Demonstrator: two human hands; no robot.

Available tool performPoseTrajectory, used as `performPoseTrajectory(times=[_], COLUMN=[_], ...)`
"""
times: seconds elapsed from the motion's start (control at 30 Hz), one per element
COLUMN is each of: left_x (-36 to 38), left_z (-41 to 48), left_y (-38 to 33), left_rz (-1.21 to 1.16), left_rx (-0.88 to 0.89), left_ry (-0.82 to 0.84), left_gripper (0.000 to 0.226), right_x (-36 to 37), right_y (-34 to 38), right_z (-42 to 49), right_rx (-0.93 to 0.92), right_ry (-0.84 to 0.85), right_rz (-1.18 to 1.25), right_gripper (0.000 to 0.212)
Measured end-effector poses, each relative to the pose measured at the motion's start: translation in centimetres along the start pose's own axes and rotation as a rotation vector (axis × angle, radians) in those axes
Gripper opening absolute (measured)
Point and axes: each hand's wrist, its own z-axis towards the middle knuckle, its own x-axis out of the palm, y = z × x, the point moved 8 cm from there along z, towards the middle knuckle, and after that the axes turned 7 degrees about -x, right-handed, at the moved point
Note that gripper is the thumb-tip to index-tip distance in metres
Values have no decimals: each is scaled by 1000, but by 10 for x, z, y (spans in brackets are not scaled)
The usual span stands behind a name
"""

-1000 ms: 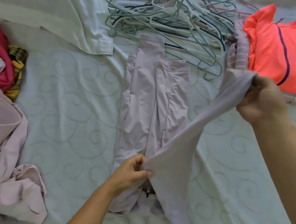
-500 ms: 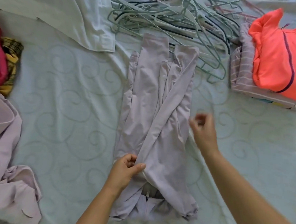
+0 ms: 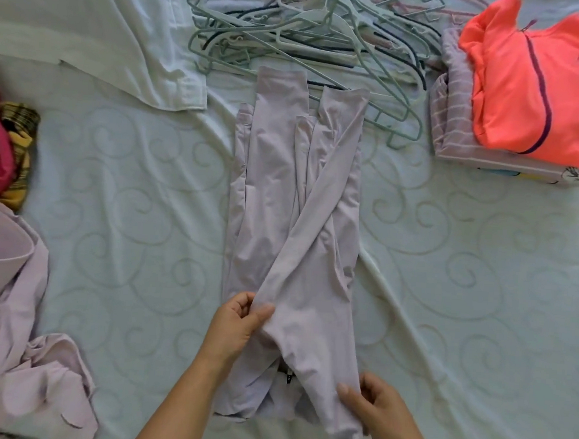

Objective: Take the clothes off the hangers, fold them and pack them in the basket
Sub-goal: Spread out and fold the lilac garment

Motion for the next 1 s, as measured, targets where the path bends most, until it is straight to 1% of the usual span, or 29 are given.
performPoseTrajectory(times=[0.03, 0.07, 0.1, 0.17, 0.2, 0.23, 0.27, 0.3, 0.33, 0.37, 0.43, 0.5, 0.53, 0.6, 0.67, 0.7, 0.73, 0.77, 0.8, 0.83, 0.87, 0.9, 0.93, 0.97, 1.0], left_x=[-8, -15, -19, -21, -17, -9, 4, 17, 29, 36, 35, 24, 20, 16, 18, 20, 22, 21, 21, 20, 20, 22, 22, 22, 22], left_z=[2, 3, 4, -1, -6, -11, -17, -22, -24, -21, -8, 6, 10, 16, 21, 22, 22, 20, 19, 19, 17, 16, 14, 14, 13], left_y=[-1, -1, -2, -3, -6, -11, -18, -23, -26, -26, -28, -28, -31, -36, -35, -35, -36, -37, -37, -35, -33, -31, -28, -25, -25], left_rz=[71, 202, 357, 639, 756, 853, 929, 979, 1010, 1032, 965, 829, 798, 752, 724, 730, 716, 676, 608, 525, 423, 316, 226, 162, 115], left_rx=[29, 65, 95, 134, 189, 298, 432, 584, 673, 699, 577, 383, 366, 345, 305, 303, 323, 333, 344, 330, 317, 283, 257, 234, 218], left_ry=[-61, -123, -179, -295, -362, -412, -421, -418, -406, -393, -392, -405, -435, -439, -365, -330, -311, -288, -257, -202, -141, -73, -22, 14, 43], left_gripper=[8, 12, 14, 7, 17, 32, 46, 56, 62, 64, 61, 58, 57, 50, 34, 24, 15, 17, 23, 27, 27, 29, 37, 45, 50], right_x=[6, 11, 13, 13, 8, -2, -12, -21, -29, -36, -47, -55, -59, -59, -57, -58, -61, -64, -67, -70, -74, -80, -85, -91, -93], right_y=[-2, -9, -15, -28, -25, -10, 15, 47, 77, 106, 157, 199, 220, 257, 276, 278, 278, 279, 280, 280, 282, 284, 286, 291, 301], right_z=[-6, -11, -13, -10, -5, 4, 14, 25, 39, 55, 98, 143, 161, 191, 217, 227, 234, 237, 235, 232, 226, 216, 203, 189, 174], right_rx=[20, 46, 71, 160, 167, 130, 35, -86, -201, -314, -435, -473, -490, -481, -349, -281, -242, -234, -252, -281, -334, -404, -462, -523, -589], right_ry=[34, 60, 71, 147, 178, 143, 66, -32, -137, -226, -331, -408, -456, -513, -519, -525, -535, -545, -557, -561, -566, -586, -603, -611, -623], right_rz=[27, -30, -129, -422, -585, -718, -790, -775, -675, -553, -359, -233, -214, -273, -386, -426, -464, -499, -478, -402, -241, -29, 167, 307, 386], right_gripper=[15, 12, 12, 19, 25, 32, 34, 33, 29, 25, 18, 14, 17, 39, 63, 65, 54, 33, 17, 15, 18, 20, 23, 26, 26])
